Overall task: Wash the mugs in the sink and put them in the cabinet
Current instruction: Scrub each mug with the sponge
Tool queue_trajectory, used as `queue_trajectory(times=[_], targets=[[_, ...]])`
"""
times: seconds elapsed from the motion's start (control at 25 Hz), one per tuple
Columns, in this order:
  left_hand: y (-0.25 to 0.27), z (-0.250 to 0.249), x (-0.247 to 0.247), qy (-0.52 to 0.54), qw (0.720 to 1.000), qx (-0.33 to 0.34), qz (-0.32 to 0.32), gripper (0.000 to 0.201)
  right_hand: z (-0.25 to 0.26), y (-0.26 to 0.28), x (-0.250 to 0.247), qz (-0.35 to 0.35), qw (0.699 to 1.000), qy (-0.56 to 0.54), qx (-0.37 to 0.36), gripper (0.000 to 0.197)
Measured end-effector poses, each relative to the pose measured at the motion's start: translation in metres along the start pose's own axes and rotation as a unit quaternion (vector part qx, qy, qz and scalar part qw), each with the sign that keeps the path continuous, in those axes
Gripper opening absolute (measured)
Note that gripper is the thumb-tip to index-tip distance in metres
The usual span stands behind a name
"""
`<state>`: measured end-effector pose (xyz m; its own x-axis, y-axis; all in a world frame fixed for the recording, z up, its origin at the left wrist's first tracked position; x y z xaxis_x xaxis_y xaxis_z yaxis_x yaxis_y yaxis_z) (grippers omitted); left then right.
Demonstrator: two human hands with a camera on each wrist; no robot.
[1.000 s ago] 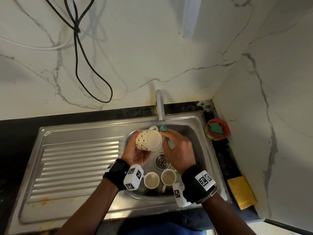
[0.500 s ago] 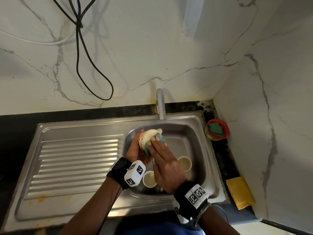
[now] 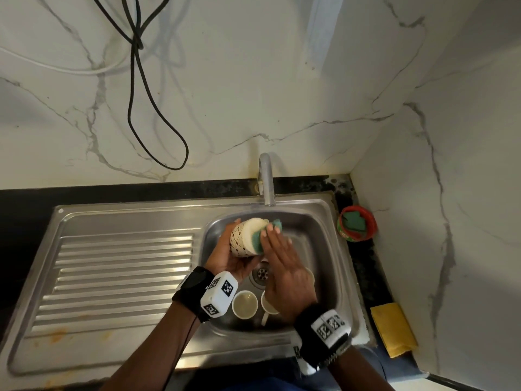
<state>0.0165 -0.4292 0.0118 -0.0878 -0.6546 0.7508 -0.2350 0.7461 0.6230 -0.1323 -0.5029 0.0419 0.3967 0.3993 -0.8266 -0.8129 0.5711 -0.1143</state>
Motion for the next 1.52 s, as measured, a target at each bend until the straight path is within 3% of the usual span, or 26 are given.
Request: queue_trajectory(times=[0.12,0.24,0.36,0.44,0.52,0.6,0.68,0.72,0.84,0.96,1.0,1.12,1.16,1.28,1.4,1.48,1.52], targets=[[0.004,0.002,0.011,0.005,1.000,-0.026,0.016,0.066,0.008,0.006,0.003,0.027,0.997,0.009,-0.068,0.088],[0.001,0.002,0.009,-0.005,1.000,-0.001,0.007,0.071,0.000,-0.005,-0.004,-0.017,1.000,0.000,0.008,0.086],[0.004,-0.001,0.010,0.004,1.000,-0.019,0.015,0.068,0.005,0.006,0.001,-0.095,0.993,-0.013,-0.063,0.059],[0.003,-0.001,0.005,-0.012,1.000,-0.009,0.001,0.068,0.006,0.004,0.000,-0.108,0.989,-0.010,-0.100,0.042],[-0.001,-0.010,-0.003,-0.026,0.998,0.048,-0.025,0.070,0.000,-0.002,-0.008,-0.107,0.991,-0.042,-0.069,0.035],[0.003,-0.023,-0.007,-0.084,0.989,0.111,-0.045,0.067,-0.009,-0.005,-0.016,-0.094,0.988,-0.124,0.008,0.035],[0.005,-0.030,-0.012,-0.162,0.971,0.175,-0.026,0.064,-0.009,-0.011,-0.028,-0.106,0.967,-0.216,0.088,0.032],[0.004,-0.031,-0.014,-0.225,0.948,0.225,0.001,0.065,-0.006,-0.016,-0.035,-0.125,0.956,-0.245,0.108,0.032],[0.004,-0.029,-0.015,-0.434,0.817,0.372,0.077,0.081,0.015,-0.032,-0.047,-0.148,0.961,-0.229,0.054,0.032],[0.008,-0.025,-0.003,-0.503,0.744,0.419,0.138,0.091,0.032,-0.036,-0.034,-0.085,0.990,-0.115,-0.009,0.032],[0.012,-0.024,0.003,-0.535,0.703,0.443,0.156,0.090,0.034,-0.034,-0.030,-0.057,0.996,-0.071,-0.020,0.034],[0.021,-0.031,0.018,-0.688,0.512,0.494,0.144,0.083,0.034,-0.026,-0.030,0.079,0.995,-0.064,0.025,0.043],[0.023,-0.035,0.021,-0.717,0.486,0.479,0.144,0.082,0.033,-0.024,-0.033,0.128,0.987,-0.084,0.043,0.046],[0.028,-0.045,0.032,-0.742,0.499,0.407,0.183,0.086,0.030,-0.028,-0.031,0.218,0.976,0.026,0.018,0.054],[0.036,-0.054,0.040,-0.732,0.538,0.346,0.234,0.089,0.025,-0.034,-0.029,0.174,0.975,0.121,-0.072,0.059],[0.034,-0.058,0.034,-0.687,0.606,0.316,0.245,0.094,0.020,-0.031,-0.030,0.148,0.981,0.080,-0.094,0.055],[0.031,-0.058,0.028,-0.646,0.657,0.310,0.233,0.096,0.020,-0.033,-0.032,0.132,0.988,0.031,-0.072,0.047]])
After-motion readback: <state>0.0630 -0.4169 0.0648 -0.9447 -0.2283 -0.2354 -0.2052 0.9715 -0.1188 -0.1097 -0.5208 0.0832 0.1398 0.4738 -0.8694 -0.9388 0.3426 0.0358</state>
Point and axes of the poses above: each hand's wrist, its own y-axis away from the middle knuckle, its own x-axis out of the palm, z = x × y, the point moved 2 cm from there along -y, towards the middle knuckle, and after that the axes turned 12 degrees about x, right-handed, at the moved point
